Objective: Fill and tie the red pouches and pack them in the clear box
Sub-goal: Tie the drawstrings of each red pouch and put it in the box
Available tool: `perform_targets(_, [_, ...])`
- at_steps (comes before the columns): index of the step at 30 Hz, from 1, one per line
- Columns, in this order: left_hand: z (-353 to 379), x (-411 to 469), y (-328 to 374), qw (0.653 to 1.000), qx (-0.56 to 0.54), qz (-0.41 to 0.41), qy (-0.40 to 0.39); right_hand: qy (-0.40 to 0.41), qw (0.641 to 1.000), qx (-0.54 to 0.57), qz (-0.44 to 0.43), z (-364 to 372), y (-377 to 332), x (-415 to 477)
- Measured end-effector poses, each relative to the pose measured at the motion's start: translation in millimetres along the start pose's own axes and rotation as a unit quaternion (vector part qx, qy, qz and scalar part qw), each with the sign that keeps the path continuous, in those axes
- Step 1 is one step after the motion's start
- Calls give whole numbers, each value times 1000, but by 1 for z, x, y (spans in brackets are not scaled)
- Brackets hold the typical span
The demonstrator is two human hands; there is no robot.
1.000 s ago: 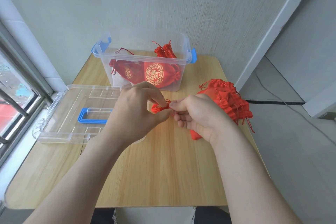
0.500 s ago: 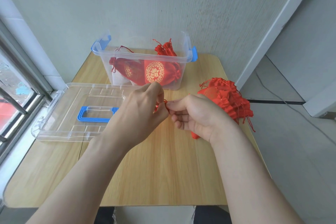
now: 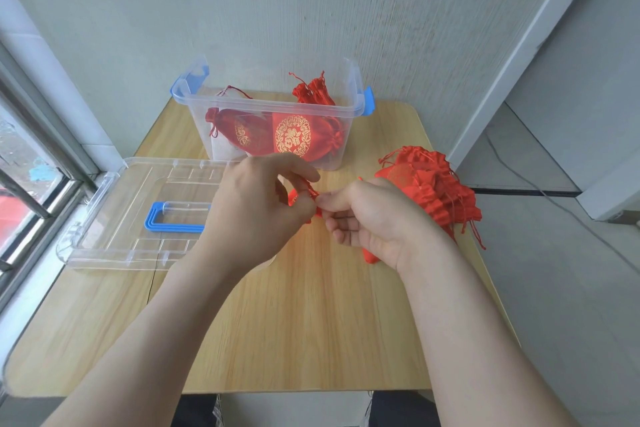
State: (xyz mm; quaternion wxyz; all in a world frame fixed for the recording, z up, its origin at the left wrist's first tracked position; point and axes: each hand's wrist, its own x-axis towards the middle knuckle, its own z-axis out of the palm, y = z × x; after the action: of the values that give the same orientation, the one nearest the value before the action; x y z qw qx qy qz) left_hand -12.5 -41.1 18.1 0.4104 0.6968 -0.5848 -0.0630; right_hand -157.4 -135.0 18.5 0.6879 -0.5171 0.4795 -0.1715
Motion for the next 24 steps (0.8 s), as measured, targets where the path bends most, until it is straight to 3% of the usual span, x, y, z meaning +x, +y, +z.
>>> perform_targets(3, [2, 0, -4, 998, -41, -24, -51, 1, 1000, 0, -10, 2, 0, 1])
perform_targets(8, [8, -9, -14, 989, 54, 41, -133, 6, 999, -34, -14, 5, 0, 2])
perform_targets(14, [4, -7, -16, 985, 141, 68, -71, 30, 996, -82, -19, 4, 1, 3])
perform_targets(16, [2, -6, -15, 990, 121, 60, -35, 35, 996, -83, -19, 3, 2, 4])
perform_targets(19, [-2, -4, -6, 1000, 20, -3, 5, 43, 996, -77, -21, 2, 2, 5])
perform_targets(24, [-7, 0, 1, 982, -78, -169, -28, 59, 995, -72, -34, 2, 2, 5])
